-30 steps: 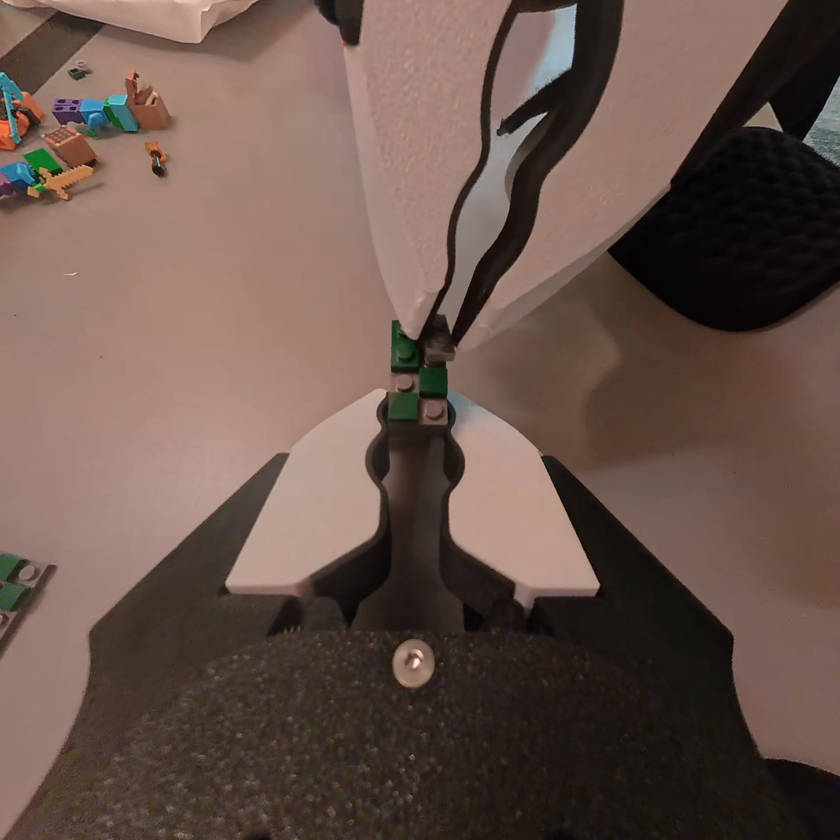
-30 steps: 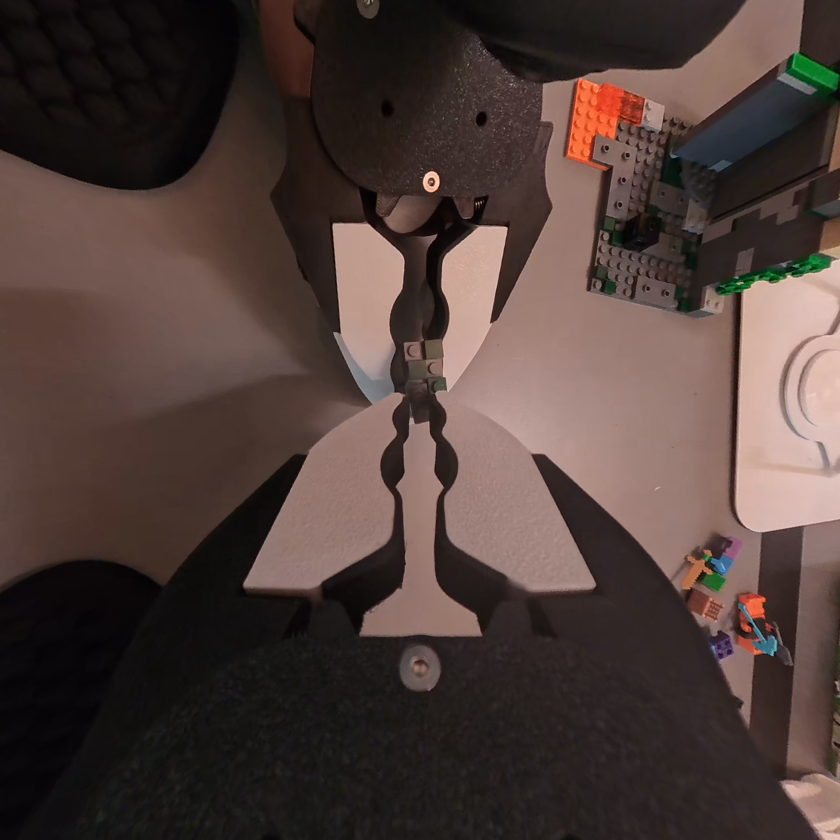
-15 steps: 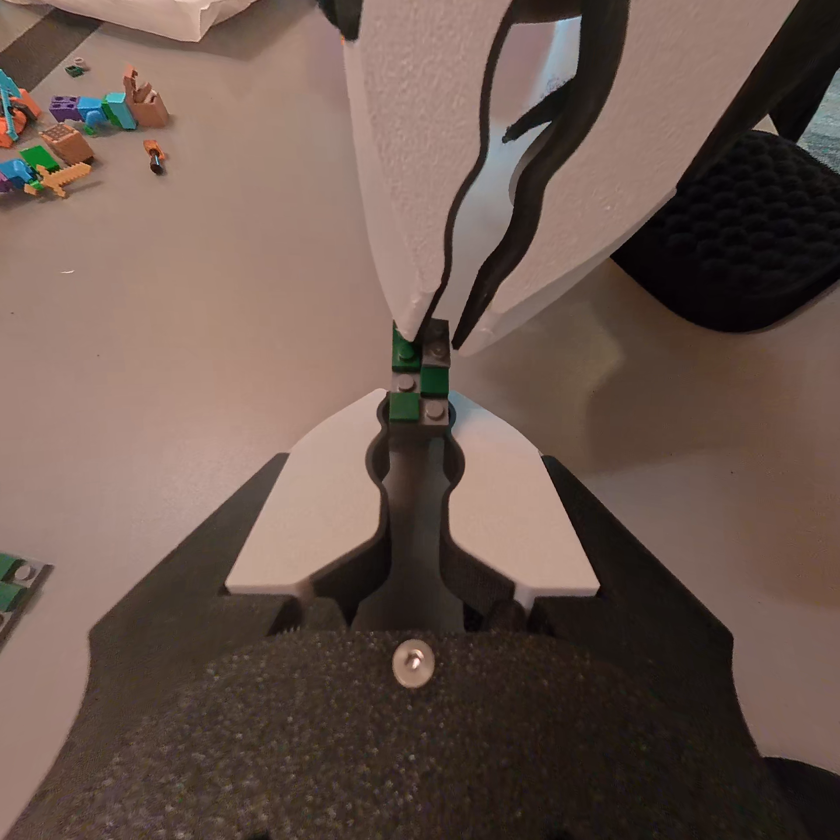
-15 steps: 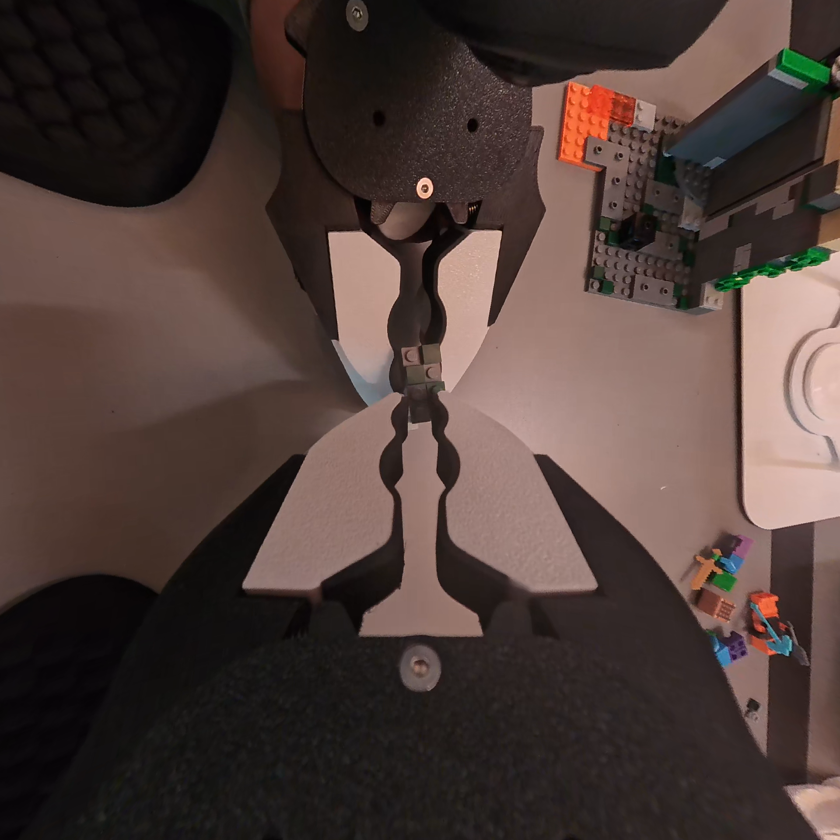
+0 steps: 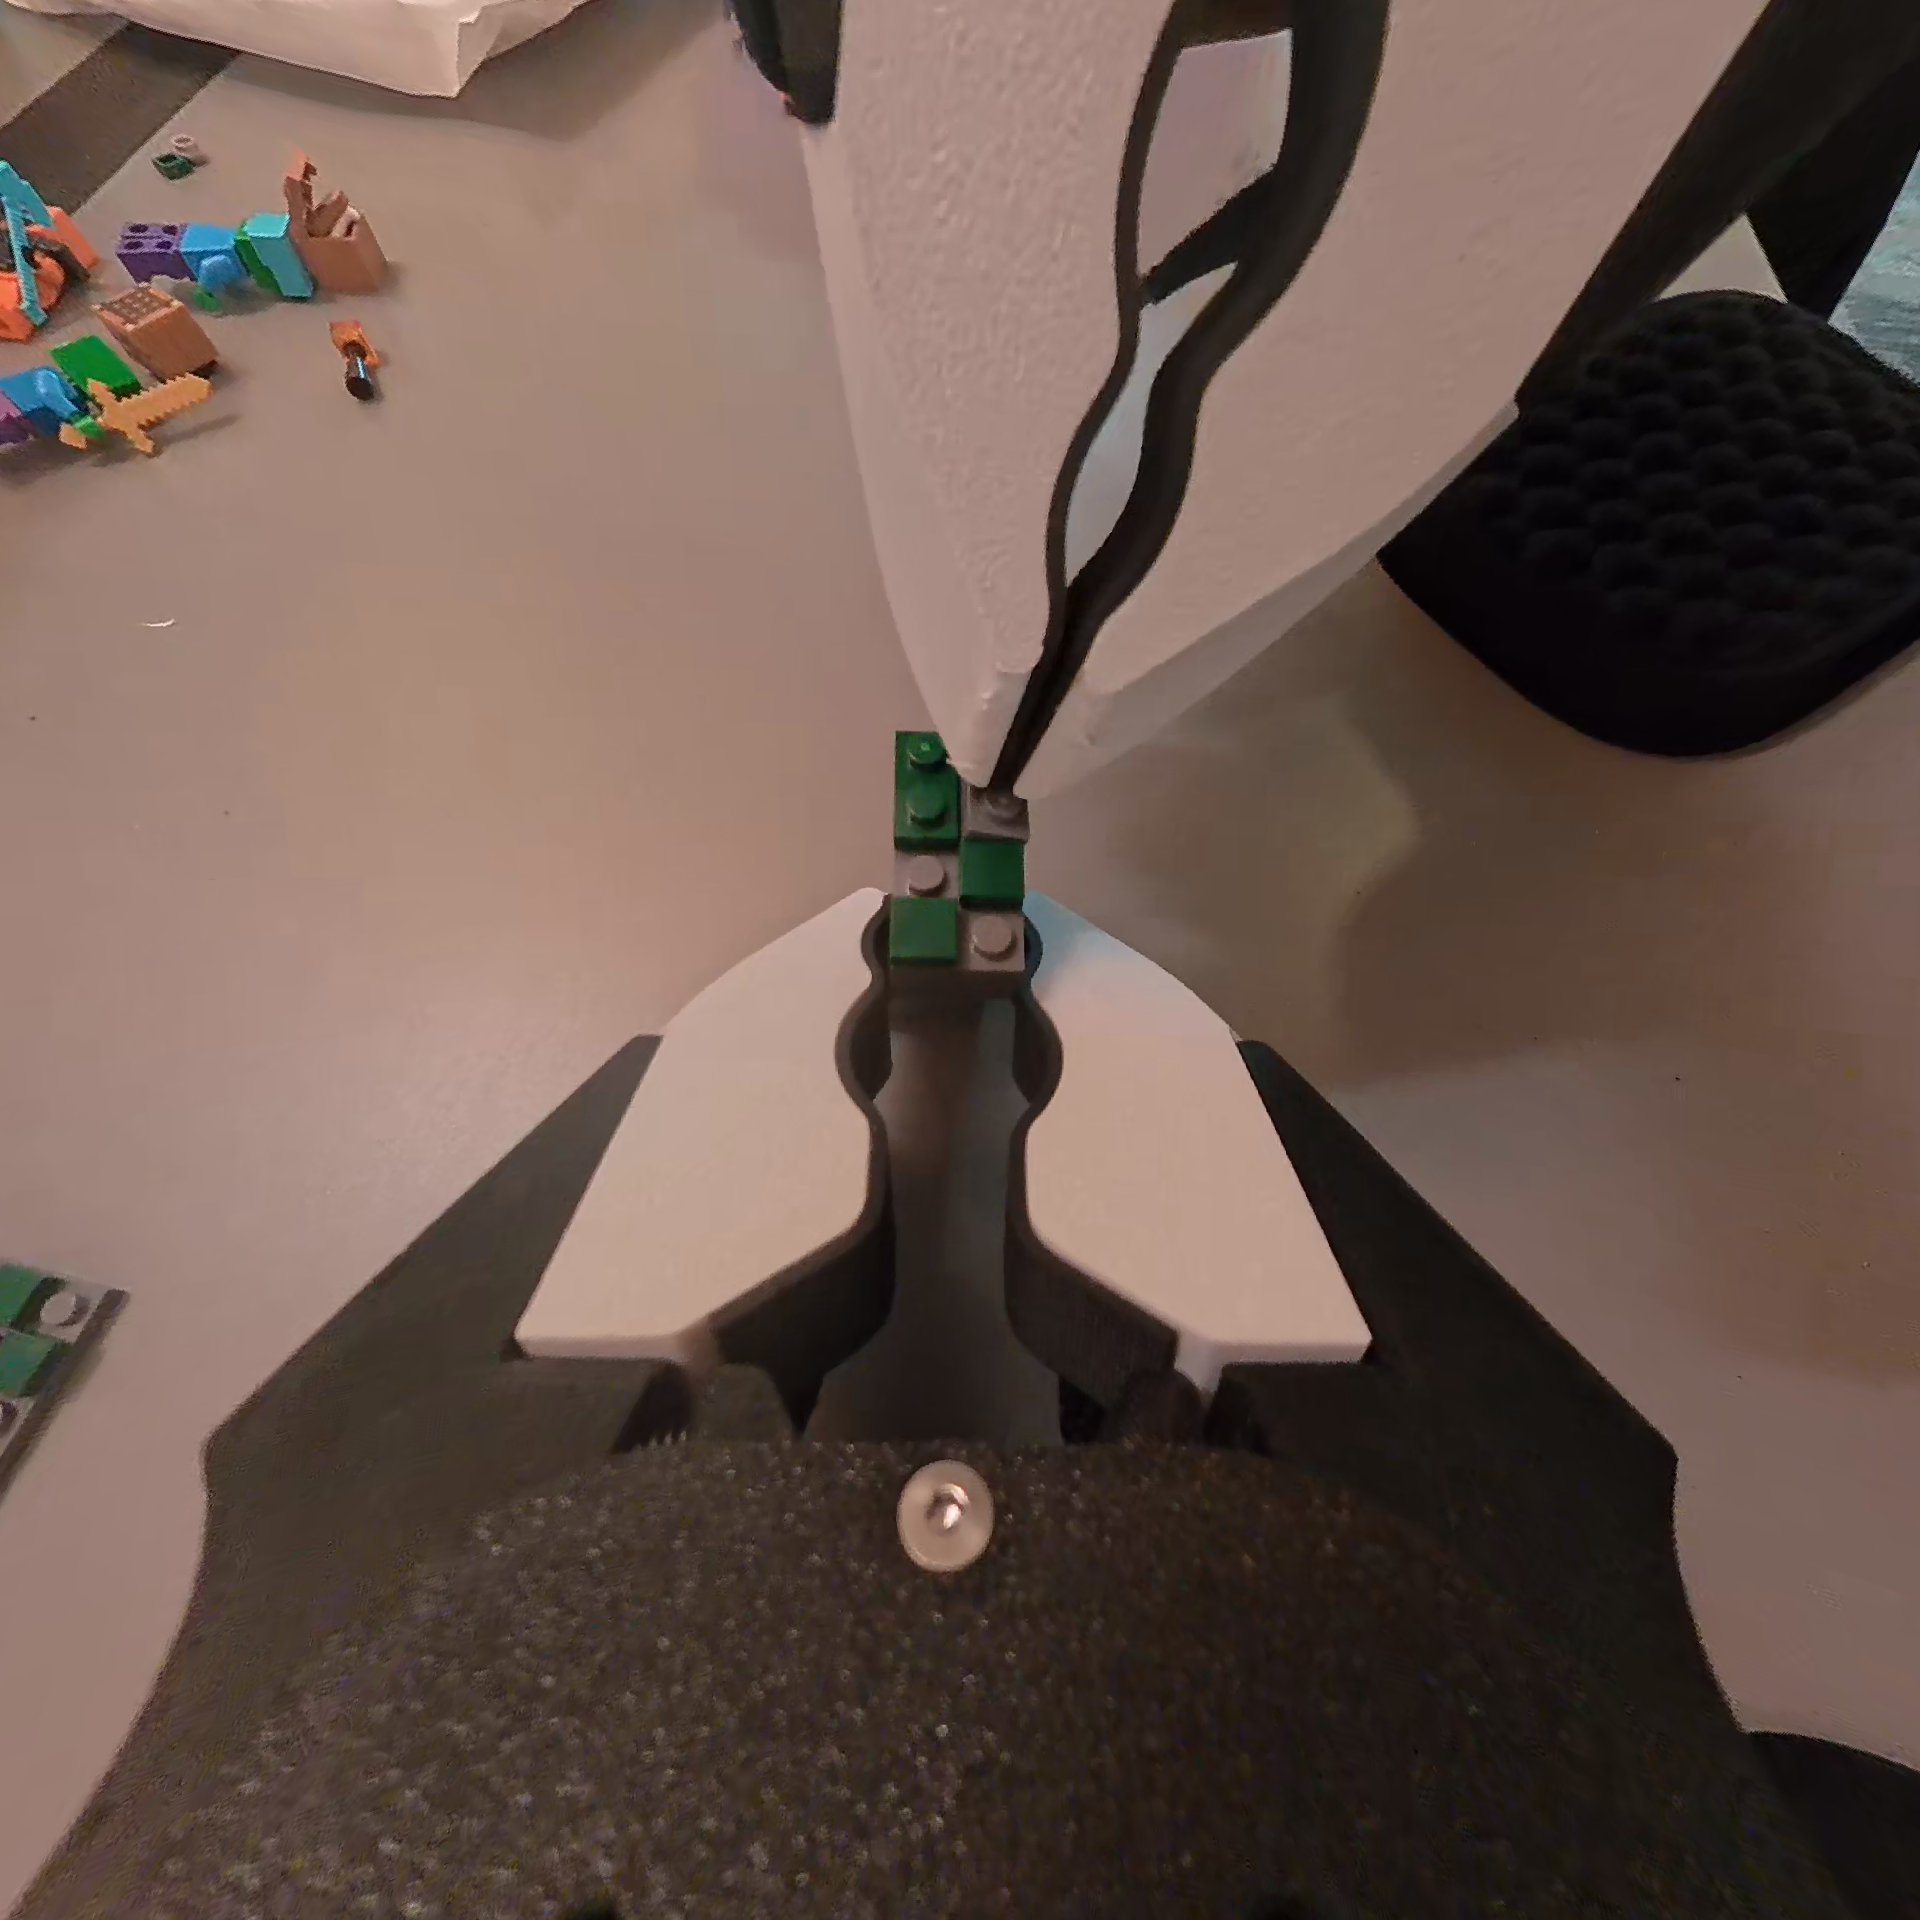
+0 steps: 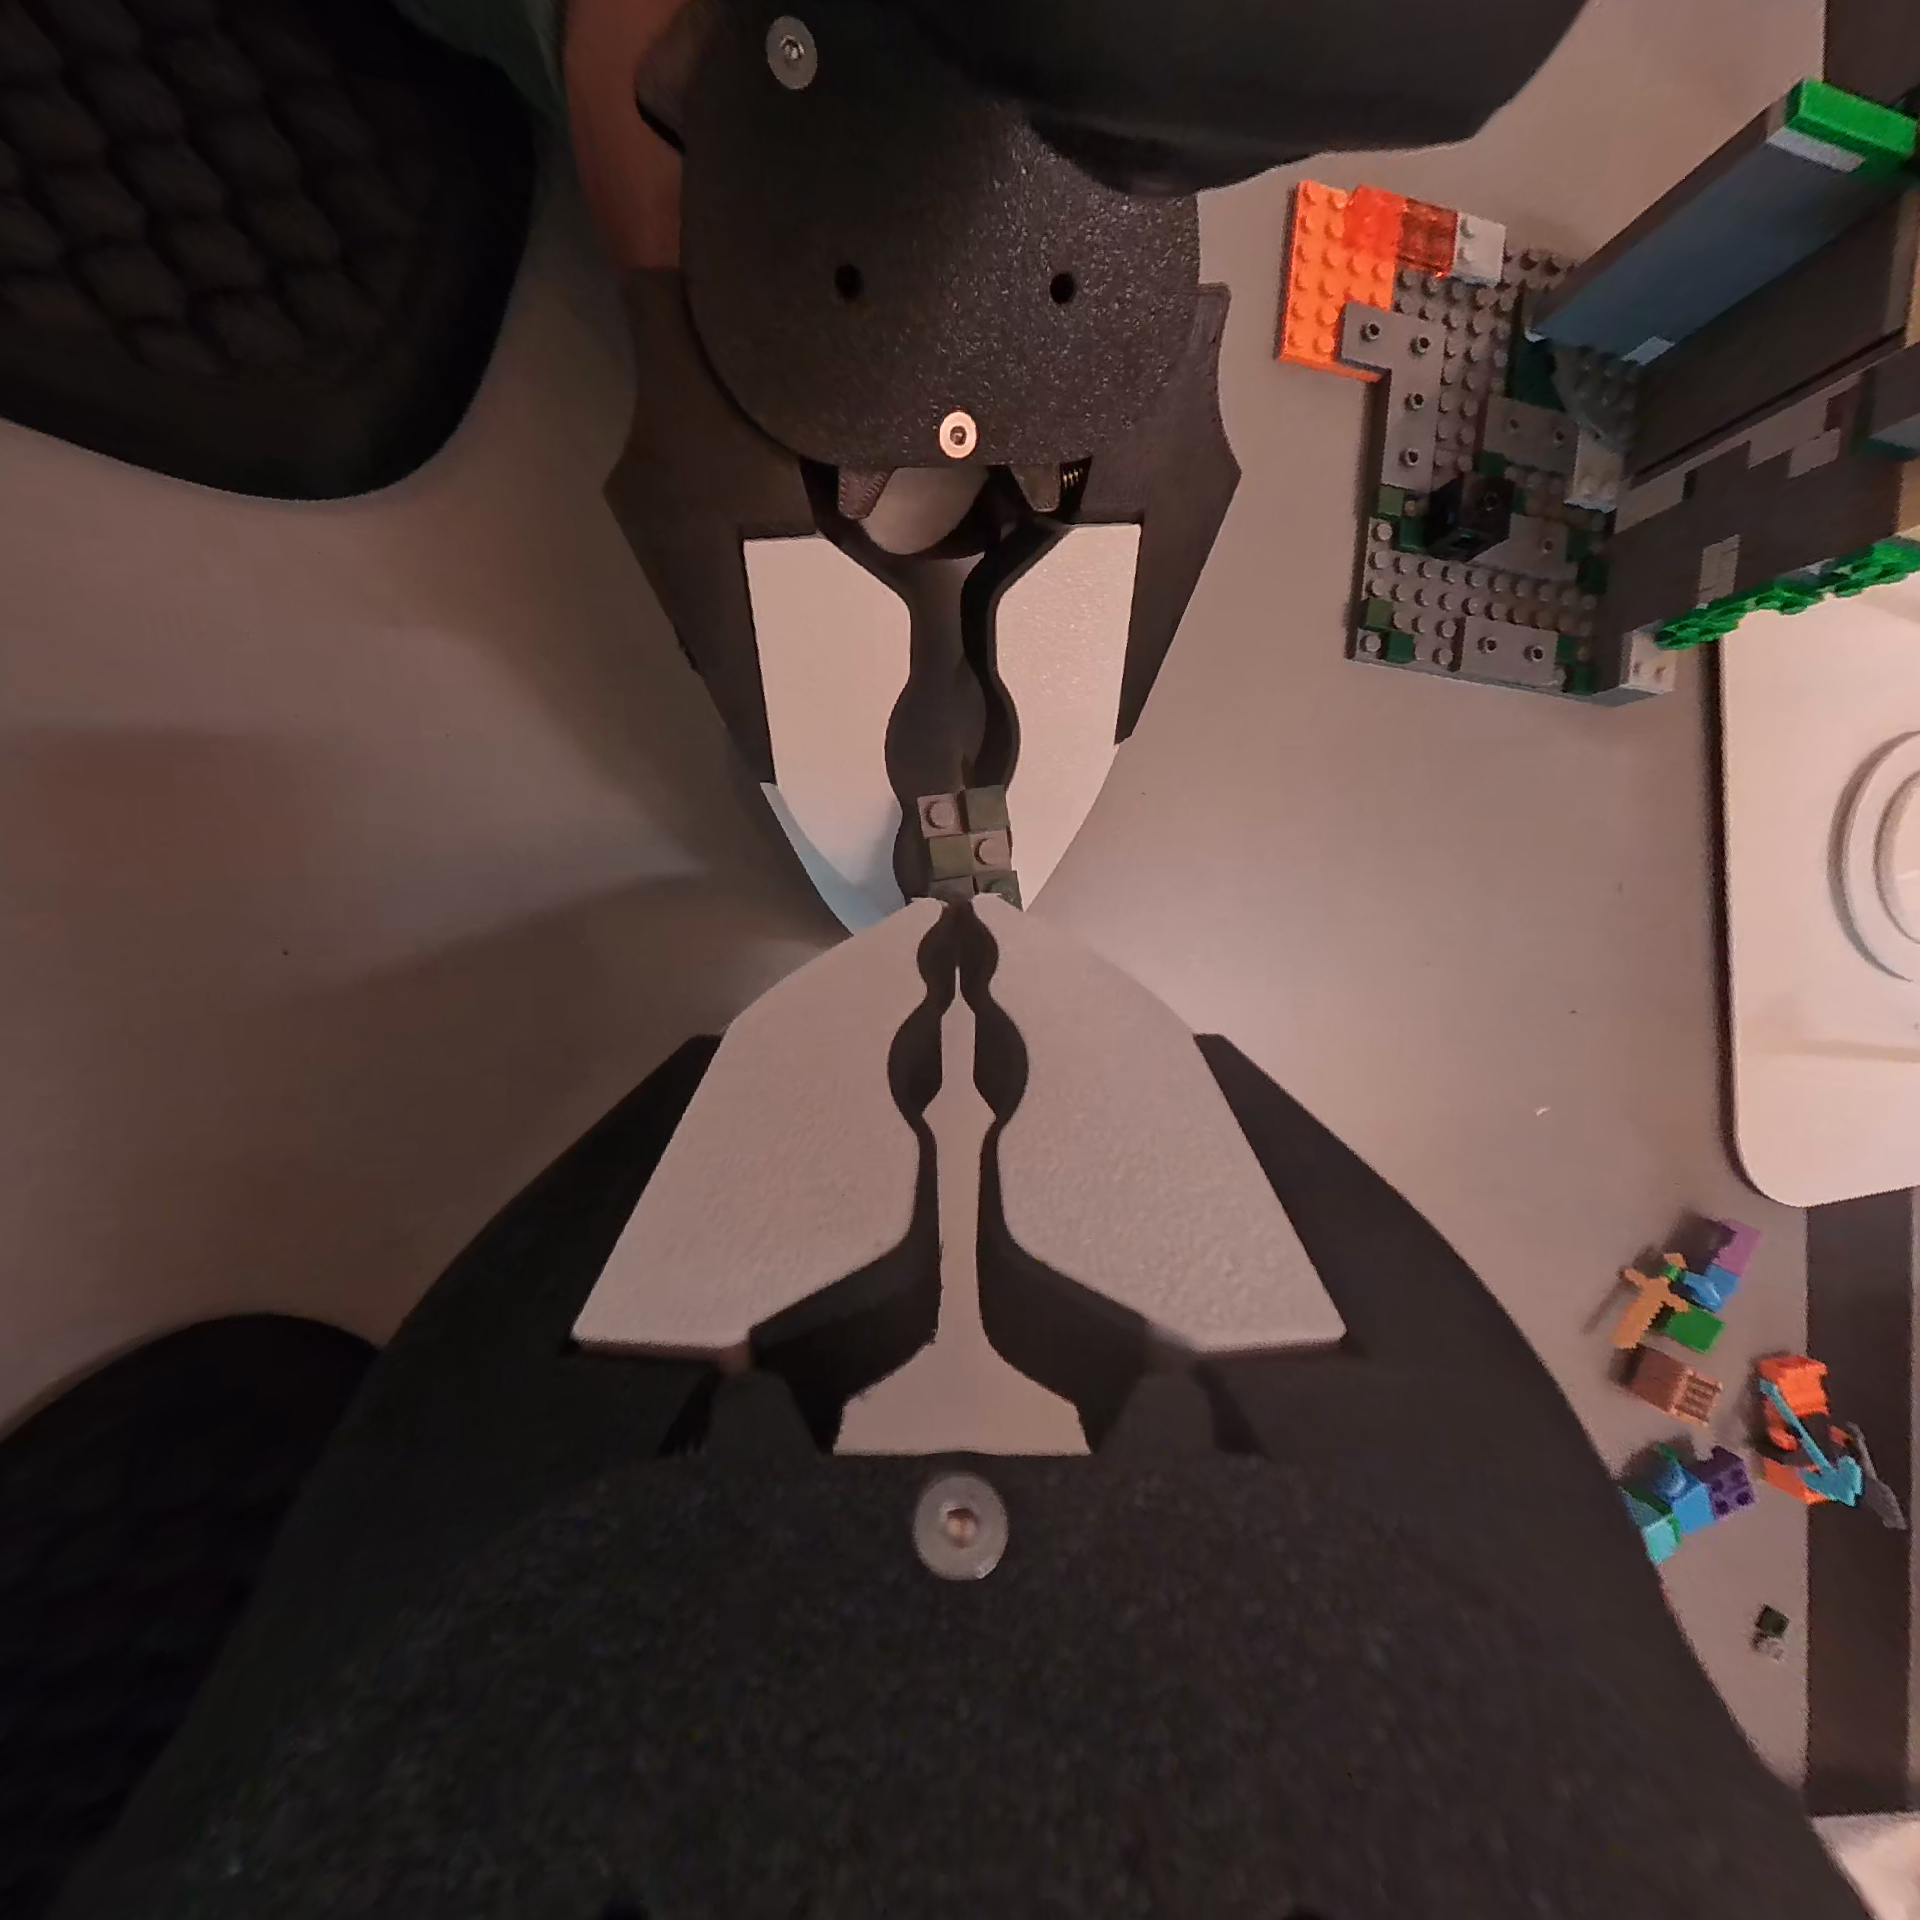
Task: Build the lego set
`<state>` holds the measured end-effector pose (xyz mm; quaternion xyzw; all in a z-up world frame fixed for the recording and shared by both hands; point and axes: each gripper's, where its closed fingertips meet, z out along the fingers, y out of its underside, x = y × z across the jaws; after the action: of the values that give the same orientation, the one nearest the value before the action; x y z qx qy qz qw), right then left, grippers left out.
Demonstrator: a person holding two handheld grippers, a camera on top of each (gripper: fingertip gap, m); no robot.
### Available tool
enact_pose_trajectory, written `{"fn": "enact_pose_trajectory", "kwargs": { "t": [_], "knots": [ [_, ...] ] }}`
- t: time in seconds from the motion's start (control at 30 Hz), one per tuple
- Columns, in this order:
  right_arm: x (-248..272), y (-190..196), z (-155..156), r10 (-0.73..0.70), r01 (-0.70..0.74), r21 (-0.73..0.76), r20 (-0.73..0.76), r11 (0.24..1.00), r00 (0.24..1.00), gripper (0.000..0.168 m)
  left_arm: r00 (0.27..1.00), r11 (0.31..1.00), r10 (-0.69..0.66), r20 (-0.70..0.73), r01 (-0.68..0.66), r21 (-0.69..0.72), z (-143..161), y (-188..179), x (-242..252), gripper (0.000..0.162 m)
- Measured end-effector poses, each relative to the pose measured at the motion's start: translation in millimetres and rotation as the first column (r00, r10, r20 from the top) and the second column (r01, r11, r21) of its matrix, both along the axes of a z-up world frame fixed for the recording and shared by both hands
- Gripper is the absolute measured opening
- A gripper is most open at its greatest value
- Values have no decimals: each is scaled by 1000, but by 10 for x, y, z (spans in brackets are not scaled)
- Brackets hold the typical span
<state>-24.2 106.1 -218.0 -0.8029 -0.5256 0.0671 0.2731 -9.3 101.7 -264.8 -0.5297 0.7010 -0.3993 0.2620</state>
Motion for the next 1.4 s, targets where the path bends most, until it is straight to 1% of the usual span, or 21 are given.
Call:
{"fn": "enact_pose_trajectory", "kwargs": {
  "t": [0.03,0.17,0.43,0.63,0.77,0.97,1.07,1.17,1.23,1.3,1.4],
  "knots": [
    [1,0,-1,-1,1,-8,1,1000,1000,0,1000,1000,0,0,0,2,0,-1,1,19],
    [8,-5,-4,-2,3,-54,20,999,1000,0,1000,1000,-1,2,1,12,-2,1,2,19],
    [1,-19,-21,49,-44,-242,17,969,999,0,1000,999,-9,12,8,41,-6,4,-1,19],
    [1,-19,-26,79,-65,-285,39,956,996,0,1000,999,-10,11,9,43,-6,6,0,19],
    [10,-25,-29,79,-60,-261,64,964,995,0,1000,999,-3,6,3,39,-7,4,5,18],
    [20,-25,-28,41,-28,-220,57,975,997,0,1000,999,-9,10,8,33,-7,3,8,19],
    [23,-10,-12,6,-1,-177,25,984,1000,0,1000,1000,-15,15,15,27,-4,-1,10,19],
    [20,36,135,-36,28,-110,-69,993,997,0,1000,999,-16,16,16,34,-5,-3,7,19],
    [30,34,204,-47,37,-86,-107,996,993,0,1000,999,-17,18,17,37,-4,-4,6,19],
    [28,3,200,-48,39,-83,-120,996,992,0,1000,999,-18,17,18,38,-4,-6,8,19],
    [29,-26,105,-44,37,-80,-94,996,995,0,1000,999,-19,19,18,46,-3,-9,9,19]
  ]
}}
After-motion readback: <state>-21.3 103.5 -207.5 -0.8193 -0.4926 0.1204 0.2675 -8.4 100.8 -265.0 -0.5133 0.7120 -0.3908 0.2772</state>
